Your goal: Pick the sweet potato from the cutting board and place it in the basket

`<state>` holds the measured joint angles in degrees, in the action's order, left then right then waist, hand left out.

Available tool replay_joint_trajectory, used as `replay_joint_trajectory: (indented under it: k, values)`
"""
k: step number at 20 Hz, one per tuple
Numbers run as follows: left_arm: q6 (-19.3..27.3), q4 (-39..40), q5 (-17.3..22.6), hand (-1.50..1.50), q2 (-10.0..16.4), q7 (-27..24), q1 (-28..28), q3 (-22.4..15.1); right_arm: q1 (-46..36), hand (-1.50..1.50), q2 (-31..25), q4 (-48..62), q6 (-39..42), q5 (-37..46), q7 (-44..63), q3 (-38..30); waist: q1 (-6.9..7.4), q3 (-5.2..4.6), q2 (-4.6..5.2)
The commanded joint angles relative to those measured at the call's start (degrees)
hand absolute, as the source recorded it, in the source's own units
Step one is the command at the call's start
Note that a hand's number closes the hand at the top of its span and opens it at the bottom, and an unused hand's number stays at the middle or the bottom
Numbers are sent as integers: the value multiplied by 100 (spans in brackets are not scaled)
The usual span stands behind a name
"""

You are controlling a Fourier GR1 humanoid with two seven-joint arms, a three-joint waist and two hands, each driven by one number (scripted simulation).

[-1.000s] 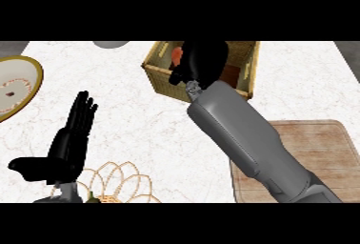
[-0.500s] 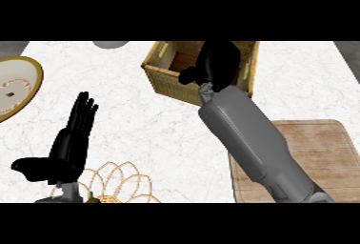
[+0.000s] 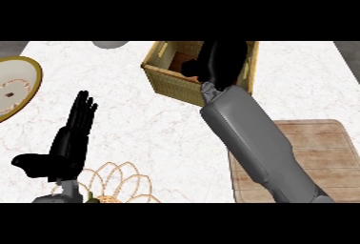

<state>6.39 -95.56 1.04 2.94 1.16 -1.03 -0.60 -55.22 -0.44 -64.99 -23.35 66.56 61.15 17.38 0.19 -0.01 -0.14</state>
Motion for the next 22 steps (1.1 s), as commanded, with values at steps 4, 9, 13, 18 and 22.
replay_joint_trajectory:
  k: [4,9,13,18,22]
  values:
    - [23,-158,-3,0,83,145,72,91,97,-150,11,-934,287,1056,1049,-228,-69,0,-27]
    - [-12,-472,55,0,9,131,386,-3,826,-150,-87,-2021,538,1510,1171,-425,-119,3,-57]
    - [60,-307,-49,0,-65,-72,409,-31,932,-150,-97,-3102,674,1502,1060,-924,-154,3,-52]
    - [101,-608,-134,0,-93,156,449,-172,1744,-150,-17,-4998,1894,1429,927,-630,-137,3,-60]
    - [-207,-319,58,0,81,-186,464,34,1710,-150,40,-5388,2016,1016,557,-855,-26,0,-7]
